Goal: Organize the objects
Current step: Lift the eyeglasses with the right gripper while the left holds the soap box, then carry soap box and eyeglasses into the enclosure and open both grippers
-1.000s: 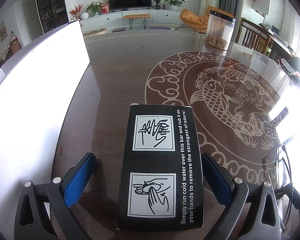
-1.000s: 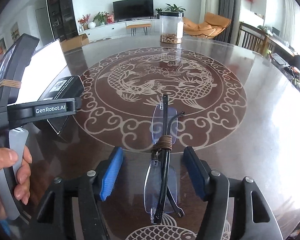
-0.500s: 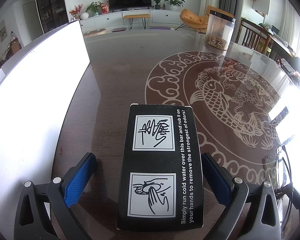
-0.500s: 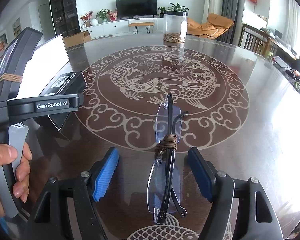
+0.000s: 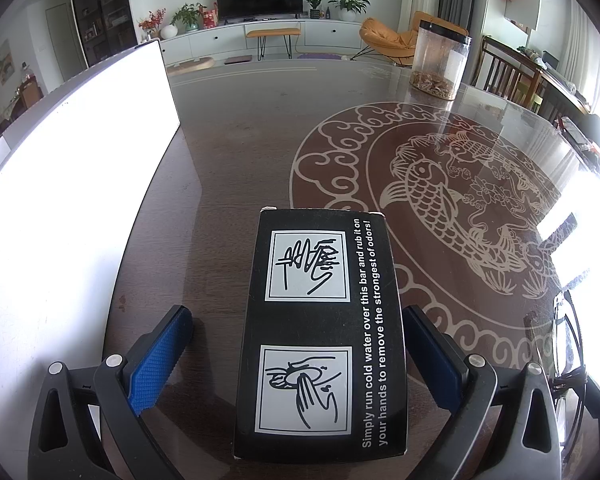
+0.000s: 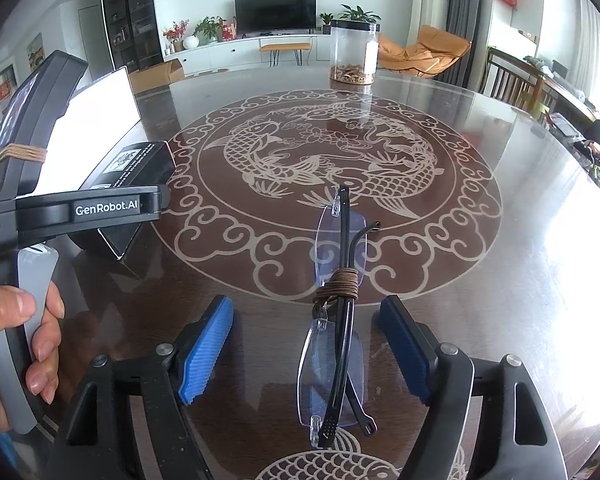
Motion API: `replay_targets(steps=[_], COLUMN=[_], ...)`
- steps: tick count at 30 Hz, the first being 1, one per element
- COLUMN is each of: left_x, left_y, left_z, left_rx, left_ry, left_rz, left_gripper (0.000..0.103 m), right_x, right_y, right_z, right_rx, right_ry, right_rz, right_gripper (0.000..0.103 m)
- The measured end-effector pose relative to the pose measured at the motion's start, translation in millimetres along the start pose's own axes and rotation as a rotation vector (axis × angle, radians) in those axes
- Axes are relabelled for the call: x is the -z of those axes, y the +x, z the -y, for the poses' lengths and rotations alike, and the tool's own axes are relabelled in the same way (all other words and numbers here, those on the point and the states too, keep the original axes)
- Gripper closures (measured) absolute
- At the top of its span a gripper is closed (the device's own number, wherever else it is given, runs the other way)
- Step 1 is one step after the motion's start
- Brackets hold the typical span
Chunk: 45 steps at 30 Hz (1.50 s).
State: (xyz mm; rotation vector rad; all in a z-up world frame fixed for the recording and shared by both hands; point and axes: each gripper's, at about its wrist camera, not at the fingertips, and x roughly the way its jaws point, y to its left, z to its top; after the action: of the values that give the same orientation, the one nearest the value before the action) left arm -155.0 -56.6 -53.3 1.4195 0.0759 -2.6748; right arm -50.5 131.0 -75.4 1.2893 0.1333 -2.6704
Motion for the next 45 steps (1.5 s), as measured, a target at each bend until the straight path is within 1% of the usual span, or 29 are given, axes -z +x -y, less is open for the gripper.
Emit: replay_targets(steps=[20,22,23,24,25,27,28,29,31,32,34,35,36,37,38,39,40,41,42,43,44,45], left_x=[0,-1,-3,-5,-6,-4,-3,-2,0,1,0,1,1,2,4,7,9,6,7,7,6,7], left_y=[0,0,0,0,1,-1,-2,-3,-4,-6,-16,-18,-19,-22,-27,-39,-52,-64,-75,-86,-105,-119], left_z=[-1,1,0,0,1,2,1,2,2,2,5,6,7,6,4,2,-1,-6,-11,-17,-29,-38], left_rx=[0.001,0.002,0.011,0.023,0.031,0.038,0.039,0.039,0.038,0.040,0.054,0.053,0.048,0.057,0.065,0.074,0.088,0.112,0.144,0.181,0.242,0.273], left_ry=[-0.001,0.004,0.008,0.026,0.040,0.053,0.056,0.057,0.058,0.063,0.082,0.087,0.088,0.082,0.072,0.065,0.058,0.040,0.013,-0.017,-0.061,-0.083], left_rz=[-0.002,-0.010,-0.031,-0.076,-0.105,-0.128,-0.126,-0.122,-0.108,-0.095,-0.048,-0.046,-0.051,-0.049,-0.044,-0.025,-0.006,0.008,0.016,0.019,0.028,0.038], left_gripper=[0.000,0.000,0.000,0.000,0.000,0.000,0.000,0.000,0.001,0.006,0.045,0.045,0.045,0.045,0.045,0.045,0.045,0.045,0.045,0.045,0.045,0.045], right_x=[0,0,0,-1,-2,-4,-6,-10,-25,-30,-41,-43,-43,-38,-35,-32,-30,-28,-27,-29,-33,-41], right_y=[0,-1,-5,-11,-17,-29,-30,-30,-24,-23,-15,-8,1,10,11,10,8,5,-1,-9,-16,-27], right_z=[-1,1,6,20,35,77,93,101,104,98,68,51,35,24,15,5,4,7,8,8,5,4], right_rx=[-0.002,-0.015,-0.053,-0.117,-0.158,-0.200,-0.199,-0.195,-0.215,-0.221,-0.197,-0.186,-0.185,-0.170,-0.098,-0.036,-0.053,-0.098,-0.112,-0.103,-0.108,-0.134], right_ry=[-0.002,0.005,0.026,0.083,0.152,0.337,0.383,0.394,0.362,0.332,0.191,0.123,0.070,0.038,-0.015,-0.073,-0.061,-0.020,0.004,0.000,0.001,0.011], right_rz=[-0.002,0.004,0.017,0.044,0.067,0.112,0.109,0.085,-0.005,-0.031,-0.125,-0.172,-0.211,-0.244,-0.219,-0.211,-0.211,-0.206,-0.194,-0.170,-0.155,-0.131], right_gripper=[0.025,0.025,0.025,0.025,0.025,0.025,0.025,0.025,0.026,0.026,0.027,0.030,0.036,0.061,0.085,0.092,0.092,0.092,0.092,0.092,0.092,0.092])
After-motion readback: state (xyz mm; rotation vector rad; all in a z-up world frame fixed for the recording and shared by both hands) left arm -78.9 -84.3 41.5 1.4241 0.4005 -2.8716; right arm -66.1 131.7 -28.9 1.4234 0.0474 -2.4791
